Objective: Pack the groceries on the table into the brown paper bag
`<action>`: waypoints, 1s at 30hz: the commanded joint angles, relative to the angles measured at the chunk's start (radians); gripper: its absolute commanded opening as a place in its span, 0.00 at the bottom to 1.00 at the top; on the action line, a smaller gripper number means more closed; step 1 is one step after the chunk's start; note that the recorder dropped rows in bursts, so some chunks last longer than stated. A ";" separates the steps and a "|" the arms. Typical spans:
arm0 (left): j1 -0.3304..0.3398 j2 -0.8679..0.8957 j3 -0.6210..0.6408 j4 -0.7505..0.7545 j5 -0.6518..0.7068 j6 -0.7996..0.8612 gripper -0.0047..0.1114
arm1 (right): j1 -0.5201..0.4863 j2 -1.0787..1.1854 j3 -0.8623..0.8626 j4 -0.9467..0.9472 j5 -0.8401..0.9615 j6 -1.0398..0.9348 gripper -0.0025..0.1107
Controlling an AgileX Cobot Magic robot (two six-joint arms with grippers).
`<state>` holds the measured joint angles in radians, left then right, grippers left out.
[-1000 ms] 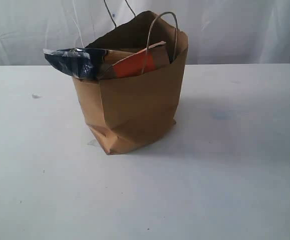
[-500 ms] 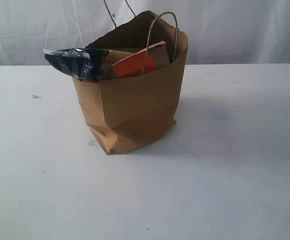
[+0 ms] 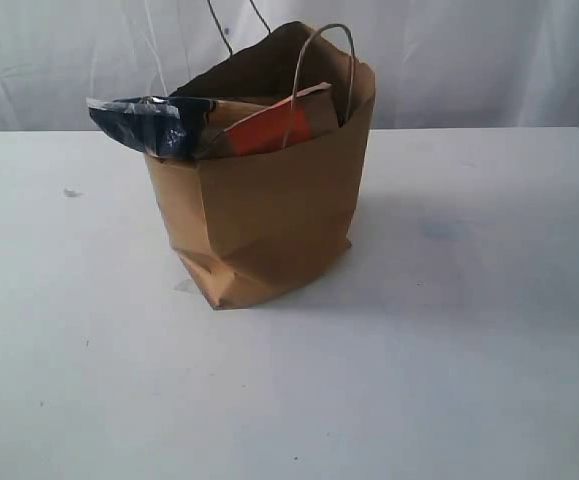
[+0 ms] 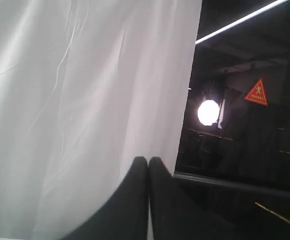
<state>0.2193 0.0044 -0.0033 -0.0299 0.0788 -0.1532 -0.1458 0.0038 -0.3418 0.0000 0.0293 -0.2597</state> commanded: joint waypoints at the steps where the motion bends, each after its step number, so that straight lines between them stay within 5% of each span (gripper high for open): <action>1: 0.000 -0.004 0.003 0.003 -0.003 0.000 0.04 | -0.005 -0.004 0.160 0.032 -0.152 -0.050 0.02; 7: 0.000 -0.004 0.003 0.003 -0.003 0.000 0.04 | -0.005 -0.004 0.342 -0.089 -0.076 0.293 0.02; 10: 0.000 -0.004 0.003 0.003 -0.003 0.000 0.04 | -0.005 -0.004 0.342 -0.179 0.259 0.335 0.02; 16: 0.000 -0.004 0.003 0.003 -0.003 0.000 0.04 | -0.005 -0.004 0.342 -0.204 0.291 0.335 0.02; 20: -0.196 -0.004 0.003 0.003 -0.003 0.000 0.04 | -0.005 -0.004 0.342 -0.199 0.289 0.335 0.02; 30: -0.220 -0.004 0.003 0.003 -0.003 0.000 0.04 | -0.005 -0.004 0.342 -0.199 0.289 0.335 0.02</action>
<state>0.0045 0.0044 -0.0033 -0.0299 0.0788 -0.1532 -0.1458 0.0038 -0.0023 -0.1929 0.3257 0.0696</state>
